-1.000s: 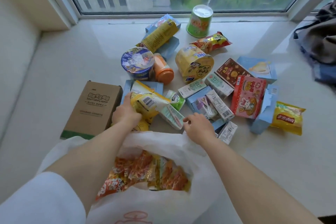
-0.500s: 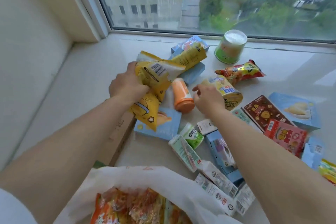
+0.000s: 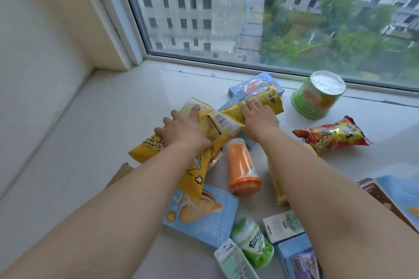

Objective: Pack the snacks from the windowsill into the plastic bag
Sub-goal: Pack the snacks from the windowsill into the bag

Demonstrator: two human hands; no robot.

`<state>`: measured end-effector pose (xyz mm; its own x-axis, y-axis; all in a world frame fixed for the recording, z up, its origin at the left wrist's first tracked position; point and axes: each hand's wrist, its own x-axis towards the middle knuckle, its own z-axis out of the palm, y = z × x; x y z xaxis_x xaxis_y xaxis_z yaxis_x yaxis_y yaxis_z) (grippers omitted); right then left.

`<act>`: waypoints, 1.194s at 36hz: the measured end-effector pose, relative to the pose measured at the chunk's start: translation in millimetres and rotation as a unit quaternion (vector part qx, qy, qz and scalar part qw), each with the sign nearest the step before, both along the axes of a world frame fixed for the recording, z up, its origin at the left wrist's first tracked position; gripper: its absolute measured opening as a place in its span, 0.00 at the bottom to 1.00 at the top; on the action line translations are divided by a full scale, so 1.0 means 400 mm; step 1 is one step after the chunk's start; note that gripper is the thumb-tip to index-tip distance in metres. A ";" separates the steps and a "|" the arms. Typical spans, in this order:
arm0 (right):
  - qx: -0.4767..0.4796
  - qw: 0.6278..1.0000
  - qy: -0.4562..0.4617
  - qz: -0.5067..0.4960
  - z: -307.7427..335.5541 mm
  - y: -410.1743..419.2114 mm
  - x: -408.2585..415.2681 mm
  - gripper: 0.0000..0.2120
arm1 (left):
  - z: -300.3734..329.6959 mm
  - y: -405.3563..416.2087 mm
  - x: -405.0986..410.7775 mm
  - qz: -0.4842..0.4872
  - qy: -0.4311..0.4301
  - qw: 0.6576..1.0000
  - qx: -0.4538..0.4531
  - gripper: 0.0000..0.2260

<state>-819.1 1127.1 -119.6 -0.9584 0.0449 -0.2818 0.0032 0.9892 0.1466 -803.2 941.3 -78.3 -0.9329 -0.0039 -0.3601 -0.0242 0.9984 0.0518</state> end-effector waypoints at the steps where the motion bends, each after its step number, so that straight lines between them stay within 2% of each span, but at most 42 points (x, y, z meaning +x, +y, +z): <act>1: 0.010 1.000 -0.013 -0.003 -0.007 0.006 -0.007 0.34 | -0.004 0.003 -0.001 0.002 0.005 1.000 -0.001 0.45; 5: 0.050 0.998 -0.018 -0.025 -0.027 0.025 -0.017 0.35 | -0.016 -0.014 -0.002 0.012 0.016 1.000 0.016 0.45; 8: 0.056 0.998 0.027 -0.018 -0.043 0.039 -0.013 0.25 | -0.019 -0.018 0.007 0.009 0.024 1.000 0.014 0.46; 10: 0.035 0.996 0.060 -0.052 -0.048 0.046 -0.007 0.19 | -0.022 -0.018 0.013 0.006 0.026 1.000 0.009 0.47; 13: -0.052 0.981 0.088 -0.166 -0.038 0.057 0.016 0.17 | -0.020 -0.024 0.019 0.011 0.029 0.999 0.023 0.47; 17: -0.213 0.911 0.179 -0.303 0.018 0.050 0.066 0.18 | -0.002 -0.038 0.035 0.023 0.059 0.996 0.070 0.43; 20: -0.268 0.879 0.220 -0.328 0.097 0.025 0.105 0.20 | 0.028 -0.053 0.059 0.039 0.082 0.989 0.117 0.39; 24: -0.369 0.846 0.222 -0.315 0.203 -0.029 0.176 0.21 | 0.093 -0.079 0.097 0.060 0.110 0.976 0.179 0.35; 28: -0.471 0.788 0.227 -0.326 0.280 -0.087 0.273 0.21 | 0.168 -0.120 0.175 0.107 0.137 0.948 0.267 0.35; 31: -0.576 0.716 0.222 -0.325 0.318 -0.136 0.363 0.11 | 0.208 -0.165 0.261 0.134 0.150 0.917 0.343 0.35; 34: -0.640 0.670 0.190 -0.324 0.333 -0.208 0.472 0.09 | 0.236 -0.215 0.364 0.142 0.166 0.886 0.409 0.35; 39: -0.699 0.648 0.143 -0.266 0.328 -0.332 0.658 0.13 | 0.235 -0.329 0.561 0.135 0.200 0.849 0.470 0.36; 43: -0.713 0.643 0.119 -0.254 0.270 -0.378 0.805 0.27 | 0.191 -0.437 0.716 0.152 0.213 0.814 0.518 0.37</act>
<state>-497.0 975.7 -11.8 -0.9458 0.2272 -0.2321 0.2336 -0.0207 -0.9721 -516.8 766.3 -1.8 -0.9866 -0.1584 0.0391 -0.0218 0.3652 0.9307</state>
